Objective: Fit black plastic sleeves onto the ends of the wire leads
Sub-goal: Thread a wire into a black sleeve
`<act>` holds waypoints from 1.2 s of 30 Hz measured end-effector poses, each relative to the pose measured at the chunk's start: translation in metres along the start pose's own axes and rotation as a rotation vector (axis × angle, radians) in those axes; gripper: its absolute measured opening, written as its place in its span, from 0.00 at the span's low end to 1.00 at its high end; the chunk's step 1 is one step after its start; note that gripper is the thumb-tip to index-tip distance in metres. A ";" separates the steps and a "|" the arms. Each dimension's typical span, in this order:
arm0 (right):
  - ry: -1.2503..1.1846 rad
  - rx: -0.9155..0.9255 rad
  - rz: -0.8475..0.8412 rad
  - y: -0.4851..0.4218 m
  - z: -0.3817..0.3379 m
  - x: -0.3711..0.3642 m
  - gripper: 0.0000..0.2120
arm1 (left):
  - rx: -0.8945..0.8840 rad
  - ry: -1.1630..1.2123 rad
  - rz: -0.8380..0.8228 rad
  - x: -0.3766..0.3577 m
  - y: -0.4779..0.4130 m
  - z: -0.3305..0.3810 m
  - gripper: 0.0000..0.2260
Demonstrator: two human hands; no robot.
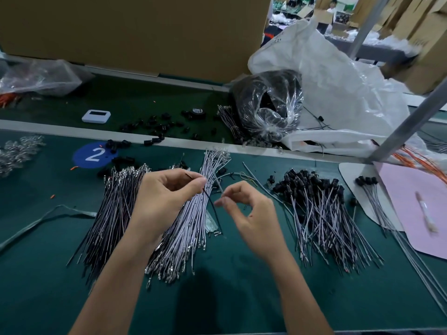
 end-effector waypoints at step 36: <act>-0.383 -0.311 0.234 0.022 0.041 0.015 0.08 | 0.207 0.250 -0.045 -0.051 -0.024 -0.045 0.02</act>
Point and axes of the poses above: each hand's wrist, its own y-axis away from the middle knuckle, its own x-axis out of the back of the hand, z = x × y, the point moved 2 cm from there along -y, towards the middle knuckle, and after that the axes turned 7 degrees about -z, right-handed, at the moved point
